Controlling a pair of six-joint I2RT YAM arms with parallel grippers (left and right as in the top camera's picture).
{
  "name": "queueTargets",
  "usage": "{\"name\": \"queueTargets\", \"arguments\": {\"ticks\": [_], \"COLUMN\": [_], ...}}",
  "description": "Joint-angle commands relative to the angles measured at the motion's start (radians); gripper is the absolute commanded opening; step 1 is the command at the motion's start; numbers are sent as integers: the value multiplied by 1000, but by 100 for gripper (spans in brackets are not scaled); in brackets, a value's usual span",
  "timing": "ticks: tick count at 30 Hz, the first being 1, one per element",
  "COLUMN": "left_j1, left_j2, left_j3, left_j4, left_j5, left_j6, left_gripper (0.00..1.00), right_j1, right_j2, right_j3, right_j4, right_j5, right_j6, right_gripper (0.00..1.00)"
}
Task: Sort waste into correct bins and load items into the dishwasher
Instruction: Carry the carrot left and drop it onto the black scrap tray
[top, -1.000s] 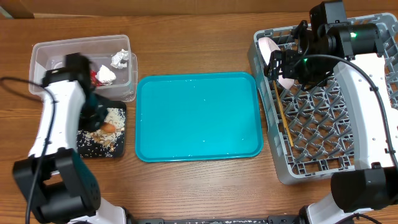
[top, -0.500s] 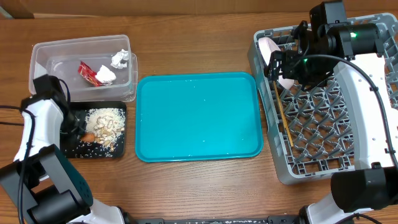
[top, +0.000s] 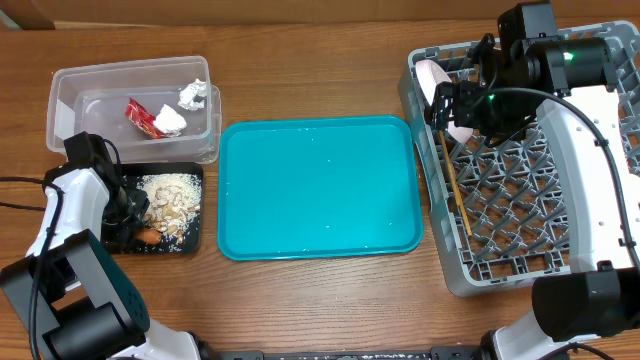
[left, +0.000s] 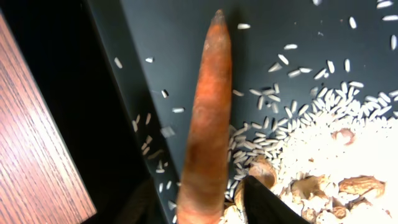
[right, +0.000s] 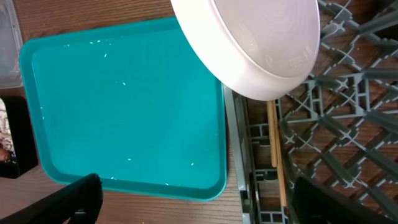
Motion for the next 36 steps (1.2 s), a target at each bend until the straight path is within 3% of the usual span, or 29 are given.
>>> {"name": "queueTargets", "arguments": {"ticks": [1, 11, 12, 13, 14, 15, 20, 24, 30, 36], "left_j1": [5, -34, -50, -71, -93, -119, -265, -354, -366, -368], "left_j2": [-2, -116, -132, -146, -156, -161, -162, -162, -165, -294], "left_j3": [6, 204, 230, 257, 285, 316, 458, 504, 505, 443], "left_j4": [-1, -49, -37, -22, -9, -7, -112, -285, -550, -524], "left_j5": [34, 197, 209, 228, 252, 275, 299, 292, 270, 246], "left_j6": [35, 205, 249, 306, 372, 436, 656, 767, 742, 752], "left_gripper": [55, 61, 66, 76, 93, 100, 100, 100, 100, 100], "right_j1": [-1, -1, -1, -1, -1, -1, 19, 39, 24, 18], "right_j2": [-6, -6, -6, -6, -6, -6, -2, -1, -5, -75], "right_j3": [19, 19, 19, 19, 19, 19, 19, 19, 19, -14], "right_j4": [1, 73, 98, 127, 161, 200, 398, 368, 169, 147], "right_j5": [6, 6, 5, 1, -13, -33, -129, -94, 37, 49], "right_j6": [3, 3, 3, 3, 2, 0, -80, -135, -97, -97], "right_gripper": [100, 100, 100, 100, 100, 100, 100, 100, 100, 100]}}
